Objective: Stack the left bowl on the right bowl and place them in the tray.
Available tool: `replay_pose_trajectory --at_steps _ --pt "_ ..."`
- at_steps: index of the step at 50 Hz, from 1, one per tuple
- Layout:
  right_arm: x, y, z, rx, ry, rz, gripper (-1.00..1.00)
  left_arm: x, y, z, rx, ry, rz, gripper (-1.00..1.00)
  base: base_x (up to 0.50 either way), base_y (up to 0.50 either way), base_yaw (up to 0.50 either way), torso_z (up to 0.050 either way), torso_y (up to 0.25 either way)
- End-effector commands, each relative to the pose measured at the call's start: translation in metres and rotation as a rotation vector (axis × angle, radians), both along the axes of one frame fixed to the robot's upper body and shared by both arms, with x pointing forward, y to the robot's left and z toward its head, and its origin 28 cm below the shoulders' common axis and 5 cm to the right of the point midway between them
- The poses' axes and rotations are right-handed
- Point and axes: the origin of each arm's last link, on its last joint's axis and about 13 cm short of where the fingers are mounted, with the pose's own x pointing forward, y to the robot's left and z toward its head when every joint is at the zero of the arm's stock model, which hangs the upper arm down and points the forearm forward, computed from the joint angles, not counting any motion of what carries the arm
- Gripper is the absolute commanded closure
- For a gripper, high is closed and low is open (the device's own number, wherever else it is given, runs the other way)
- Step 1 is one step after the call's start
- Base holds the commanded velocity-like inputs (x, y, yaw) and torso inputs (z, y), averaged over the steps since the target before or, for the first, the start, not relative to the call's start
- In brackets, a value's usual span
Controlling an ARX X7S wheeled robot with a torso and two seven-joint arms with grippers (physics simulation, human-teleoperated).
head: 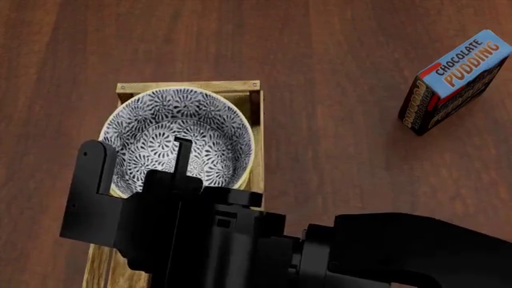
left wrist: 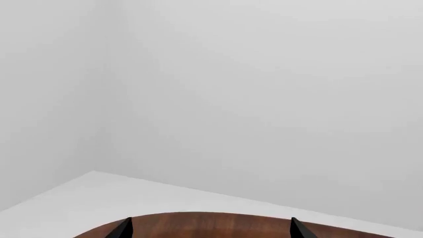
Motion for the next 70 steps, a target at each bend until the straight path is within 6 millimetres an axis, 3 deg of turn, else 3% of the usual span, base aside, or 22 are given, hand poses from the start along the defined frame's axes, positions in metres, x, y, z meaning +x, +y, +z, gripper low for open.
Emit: replay_pose_trajectory --at_steps 1,70 --pt "0.005 0.003 0.000 -0.021 -0.010 0.024 1.00 0.000 0.000 0.000 -0.001 -0.002 0.000 -1.00 0.00 0.00 0.00 0.000 0.000" --pt "0.014 0.003 -0.034 -0.041 0.100 0.009 1.00 0.000 0.001 0.000 -0.002 -0.003 0.002 -1.00 0.00 0.00 0.00 0.000 0.001"
